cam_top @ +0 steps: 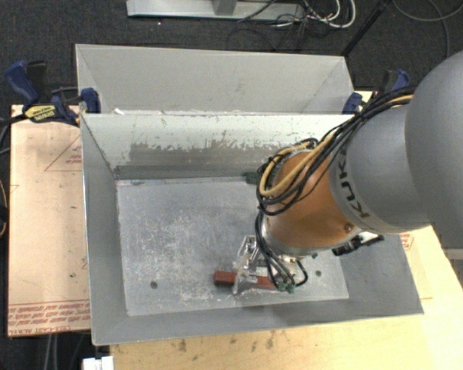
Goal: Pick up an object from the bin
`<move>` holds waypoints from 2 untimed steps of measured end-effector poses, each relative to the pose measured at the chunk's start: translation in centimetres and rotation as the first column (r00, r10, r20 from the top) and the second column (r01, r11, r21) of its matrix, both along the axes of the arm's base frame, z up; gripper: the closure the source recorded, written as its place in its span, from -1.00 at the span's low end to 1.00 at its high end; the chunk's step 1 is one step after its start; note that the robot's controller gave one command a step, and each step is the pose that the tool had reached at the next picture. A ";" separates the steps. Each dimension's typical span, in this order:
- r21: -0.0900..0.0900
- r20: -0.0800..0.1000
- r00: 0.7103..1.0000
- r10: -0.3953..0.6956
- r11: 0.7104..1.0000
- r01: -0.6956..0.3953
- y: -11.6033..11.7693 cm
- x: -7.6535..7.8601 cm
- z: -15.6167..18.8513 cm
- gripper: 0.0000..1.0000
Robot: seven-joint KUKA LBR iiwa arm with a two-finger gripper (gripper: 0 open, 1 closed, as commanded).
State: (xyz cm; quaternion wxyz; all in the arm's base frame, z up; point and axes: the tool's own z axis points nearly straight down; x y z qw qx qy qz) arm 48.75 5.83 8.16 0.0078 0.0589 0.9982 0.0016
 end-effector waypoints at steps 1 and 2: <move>-0.001 -0.015 1.000 0.001 1.000 -0.001 0.0 -0.3 1.5 1.00; -0.001 -0.013 1.000 0.000 1.000 0.000 0.0 -0.1 2.6 1.00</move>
Offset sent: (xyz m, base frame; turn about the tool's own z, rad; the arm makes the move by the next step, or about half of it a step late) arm -0.0002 0.0000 0.0501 -0.0001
